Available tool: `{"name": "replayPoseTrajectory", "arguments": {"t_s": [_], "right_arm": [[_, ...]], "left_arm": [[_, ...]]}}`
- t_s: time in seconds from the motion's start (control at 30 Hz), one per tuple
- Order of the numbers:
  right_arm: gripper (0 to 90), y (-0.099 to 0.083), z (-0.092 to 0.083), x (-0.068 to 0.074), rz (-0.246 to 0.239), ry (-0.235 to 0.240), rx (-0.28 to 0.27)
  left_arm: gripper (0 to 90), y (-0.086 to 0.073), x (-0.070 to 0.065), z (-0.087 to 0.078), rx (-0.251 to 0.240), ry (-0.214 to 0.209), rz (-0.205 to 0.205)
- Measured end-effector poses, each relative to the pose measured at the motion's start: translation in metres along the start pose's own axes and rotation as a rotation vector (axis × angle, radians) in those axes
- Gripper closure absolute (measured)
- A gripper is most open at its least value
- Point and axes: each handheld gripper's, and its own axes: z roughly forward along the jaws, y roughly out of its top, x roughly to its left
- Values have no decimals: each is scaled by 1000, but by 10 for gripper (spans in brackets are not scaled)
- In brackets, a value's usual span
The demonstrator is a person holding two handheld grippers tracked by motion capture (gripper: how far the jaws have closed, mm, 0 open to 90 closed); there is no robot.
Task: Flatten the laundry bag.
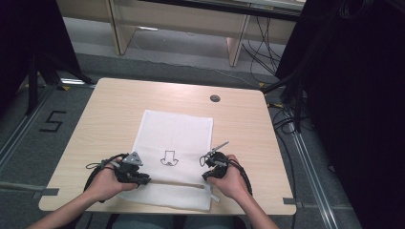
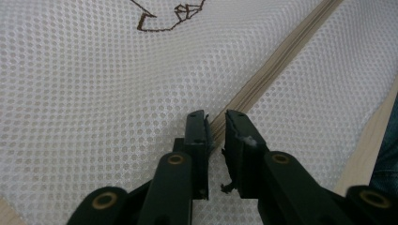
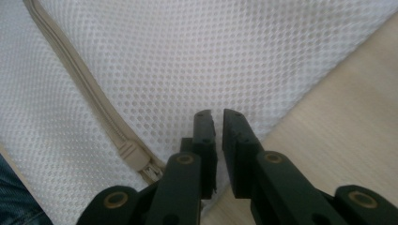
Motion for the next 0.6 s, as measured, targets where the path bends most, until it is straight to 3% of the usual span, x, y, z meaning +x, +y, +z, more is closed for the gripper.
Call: {"name": "replayPoseTrajectory", "arguments": {"t_s": [0.03, 0.07, 0.13, 0.17, 0.2, 0.23, 0.27, 0.33, 0.4, 0.43, 0.47, 0.5, 0.57, 0.6], "right_arm": [[823, 0, -4, 0, 8, -1, -12], [799, -2, -13, -2, 11, -7, -47], [795, -3, -17, -2, 13, -11, -61], [787, -5, -22, -2, 38, -10, -62], [780, -7, -24, -4, 26, -12, -84], [770, -11, -32, -4, 67, -11, -83], [767, -13, -33, -5, 62, -15, -96], [764, -15, -37, -5, 77, -23, -95], [761, -21, -41, -6, 87, -20, -104], [760, -25, -41, -8, 71, -15, -118], [760, -27, -42, -7, 97, -20, -104], [759, -32, -41, -9, 83, -12, -117], [760, -35, -42, -8, 89, -10, -120], [759, -37, -43, -6, 123, -11, -103]], "left_arm": [[768, 0, 0, 0, -13, 2, 6], [742, 1, -4, 2, -64, 5, -41], [733, 2, -4, 1, -89, -2, -47], [719, 4, -7, 2, -118, -1, -67], [707, 6, -7, 1, -130, -2, -43], [671, 8, -9, 3, -154, -5, -58], [655, 10, -9, 3, -159, -2, -39], [628, 12, -10, 4, -176, -5, -54], [575, 18, -10, 5, -203, -6, -44], [550, 20, -10, 6, -210, -9, -49], [528, 23, -10, 6, -217, -11, -54], [492, 27, -12, 8, -232, -16, -68], [465, 31, -15, 9, -242, -17, -55], [442, 31, -15, 9, -242, -17, -55]]}}
